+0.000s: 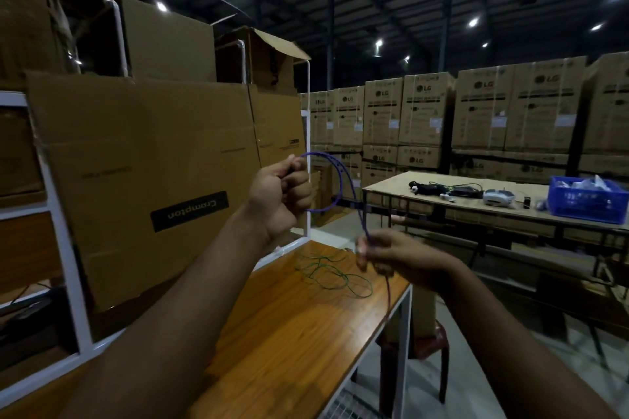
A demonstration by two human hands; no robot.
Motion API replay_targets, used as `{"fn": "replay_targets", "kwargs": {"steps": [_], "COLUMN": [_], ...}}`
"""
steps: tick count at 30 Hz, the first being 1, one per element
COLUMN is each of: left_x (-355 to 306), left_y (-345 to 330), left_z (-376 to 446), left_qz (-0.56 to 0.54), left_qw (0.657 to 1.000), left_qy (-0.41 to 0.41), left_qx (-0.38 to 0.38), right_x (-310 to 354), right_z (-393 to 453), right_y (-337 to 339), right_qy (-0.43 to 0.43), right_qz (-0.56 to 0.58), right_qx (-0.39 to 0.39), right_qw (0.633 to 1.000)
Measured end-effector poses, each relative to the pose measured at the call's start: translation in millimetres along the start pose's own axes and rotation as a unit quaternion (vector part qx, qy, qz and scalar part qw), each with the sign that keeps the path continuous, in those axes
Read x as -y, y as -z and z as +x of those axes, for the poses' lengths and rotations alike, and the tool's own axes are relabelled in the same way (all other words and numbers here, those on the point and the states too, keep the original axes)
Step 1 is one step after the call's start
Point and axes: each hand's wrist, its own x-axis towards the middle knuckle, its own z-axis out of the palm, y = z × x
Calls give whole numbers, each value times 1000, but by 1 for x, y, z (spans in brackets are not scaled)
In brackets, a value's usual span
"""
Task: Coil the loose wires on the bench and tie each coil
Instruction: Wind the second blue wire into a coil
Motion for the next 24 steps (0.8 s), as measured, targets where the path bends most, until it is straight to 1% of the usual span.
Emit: {"fn": "replay_targets", "kwargs": {"steps": [1,2,3,4,6,9,11,12,13,14,15,16,17,19,20,21,23,24], "left_x": [-5,-10,-13,-14,-12,-2,2,3,4,5,6,6,6,8,10,11,13,14], "left_y": [0,-1,-2,-3,-5,-8,-9,-9,-9,-9,-8,-8,-7,-3,-2,-1,-2,-4], "left_z": [1,1,2,3,5,9,11,12,13,14,14,15,15,16,16,15,11,8], "left_qz": [-15,-20,-17,-10,7,27,42,49,56,63,71,83,98,125,136,146,163,174], "left_qw": [1000,1000,1000,1000,1000,999,998,998,997,997,996,995,993,990,989,988,986,985], "left_qy": [-12,-21,-26,-27,-21,-25,-34,-37,-38,-39,-40,-41,-41,-40,-37,-34,-23,-15], "left_qx": [-3,-3,-2,-1,-1,-17,-29,-32,-34,-36,-39,-42,-42,-42,-42,-40,-23,-11], "right_x": [-20,-40,-56,-69,-80,-65,-44,-32,-19,-6,7,21,34,58,68,78,92,97], "right_z": [-5,-9,-13,-16,-18,-15,-15,-16,-17,-19,-22,-25,-28,-37,-39,-40,-38,-34], "right_y": [1,0,-4,-9,-25,-50,-67,-73,-78,-81,-82,-83,-83,-81,-79,-78,-73,-69], "right_qy": [-37,-71,-100,-126,-134,-103,-110,-118,-123,-121,-107,-80,-48,9,41,77,151,187], "right_qz": [27,55,80,108,160,132,98,69,16,-70,-169,-268,-354,-485,-517,-530,-512,-490], "right_qx": [59,89,78,46,-22,-110,-138,-138,-132,-121,-113,-115,-126,-147,-148,-146,-165,-197], "right_qw": [997,992,989,985,978,980,979,981,983,983,973,953,925,862,842,832,829,828]}}
